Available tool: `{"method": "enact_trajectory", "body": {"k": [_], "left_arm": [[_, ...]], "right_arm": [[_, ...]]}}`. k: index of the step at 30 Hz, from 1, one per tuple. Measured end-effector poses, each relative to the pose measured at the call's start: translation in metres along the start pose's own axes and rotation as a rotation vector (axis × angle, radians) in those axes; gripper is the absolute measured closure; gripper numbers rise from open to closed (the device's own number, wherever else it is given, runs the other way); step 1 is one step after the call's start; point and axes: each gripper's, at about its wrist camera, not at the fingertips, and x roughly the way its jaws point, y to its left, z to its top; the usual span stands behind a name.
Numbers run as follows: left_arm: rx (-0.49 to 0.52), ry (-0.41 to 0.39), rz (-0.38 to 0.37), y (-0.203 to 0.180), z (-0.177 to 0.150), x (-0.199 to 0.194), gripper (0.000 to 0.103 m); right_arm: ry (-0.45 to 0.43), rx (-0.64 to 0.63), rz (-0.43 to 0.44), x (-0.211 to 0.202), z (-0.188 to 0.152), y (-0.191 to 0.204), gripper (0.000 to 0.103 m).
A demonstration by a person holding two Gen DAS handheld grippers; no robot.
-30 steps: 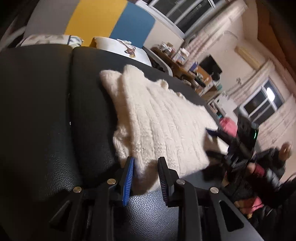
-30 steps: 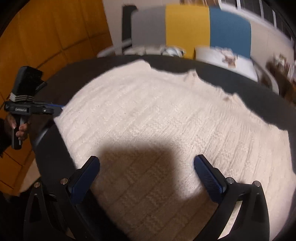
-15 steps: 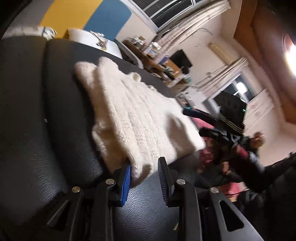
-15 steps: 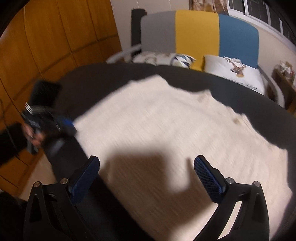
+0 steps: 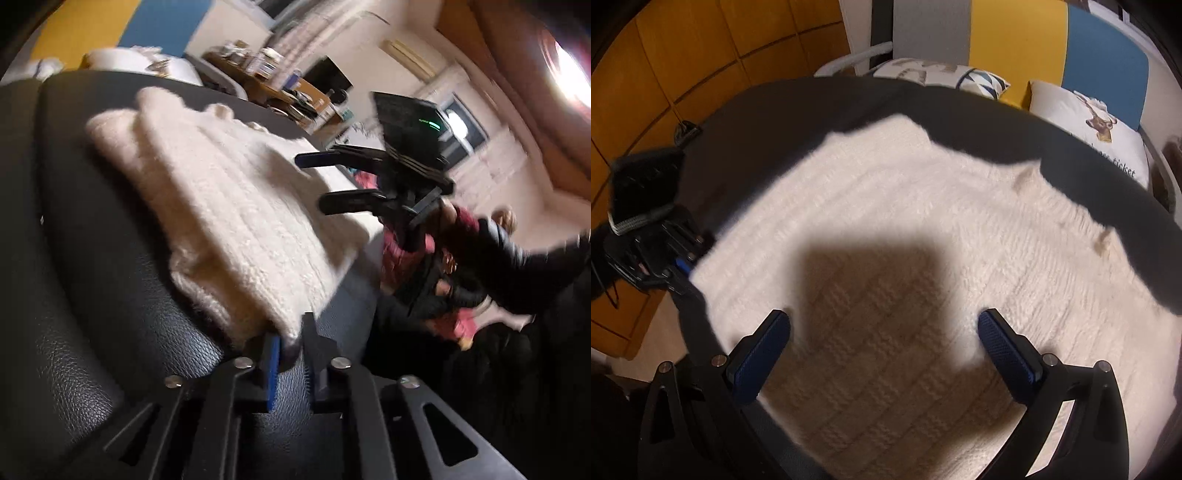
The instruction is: Fold clothes
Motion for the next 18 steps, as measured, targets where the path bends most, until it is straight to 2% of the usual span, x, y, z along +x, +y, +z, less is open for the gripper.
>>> {"method": "enact_trajectory", "body": {"k": [2, 4, 5, 6, 8, 9, 13, 14, 15, 18], "left_arm": [[-0.023, -0.020, -0.029, 0.002, 0.001, -0.003, 0.078], [-0.020, -0.024, 0.001, 0.001, -0.001, 0.001, 0.079], [-0.006, -0.031, 0.015, -0.003, -0.006, 0.000, 0.086], [0.024, -0.032, 0.036, -0.009, -0.012, 0.000, 0.098], [0.094, -0.020, 0.090, -0.020, -0.022, 0.004, 0.098], [0.092, -0.030, 0.099, -0.021, -0.026, 0.003, 0.098], [0.001, -0.088, 0.092, -0.016, -0.031, -0.005, 0.098], [-0.025, -0.093, 0.079, -0.016, -0.028, -0.006, 0.094], [-0.048, -0.105, 0.067, -0.015, -0.026, -0.009, 0.087], [-0.104, -0.148, 0.046, -0.011, -0.019, -0.021, 0.080]], "right_arm": [[-0.026, -0.039, 0.009, -0.006, 0.012, 0.008, 0.000], [-0.034, -0.090, 0.023, -0.004, 0.025, 0.019, 0.000], [-0.025, -0.111, 0.019, 0.000, 0.029, 0.022, 0.000], [-0.004, -0.135, -0.001, 0.009, 0.033, 0.024, 0.000], [0.064, -0.170, -0.073, 0.033, 0.037, 0.026, 0.000], [0.074, -0.153, -0.090, 0.044, 0.035, 0.022, 0.000], [-0.051, -0.073, -0.058, 0.051, 0.023, 0.009, 0.000], [-0.071, -0.073, -0.057, 0.049, 0.020, 0.009, 0.000], [-0.092, -0.073, -0.055, 0.047, 0.017, 0.009, 0.000], [-0.113, -0.051, -0.042, 0.035, 0.017, 0.007, 0.000]]}}
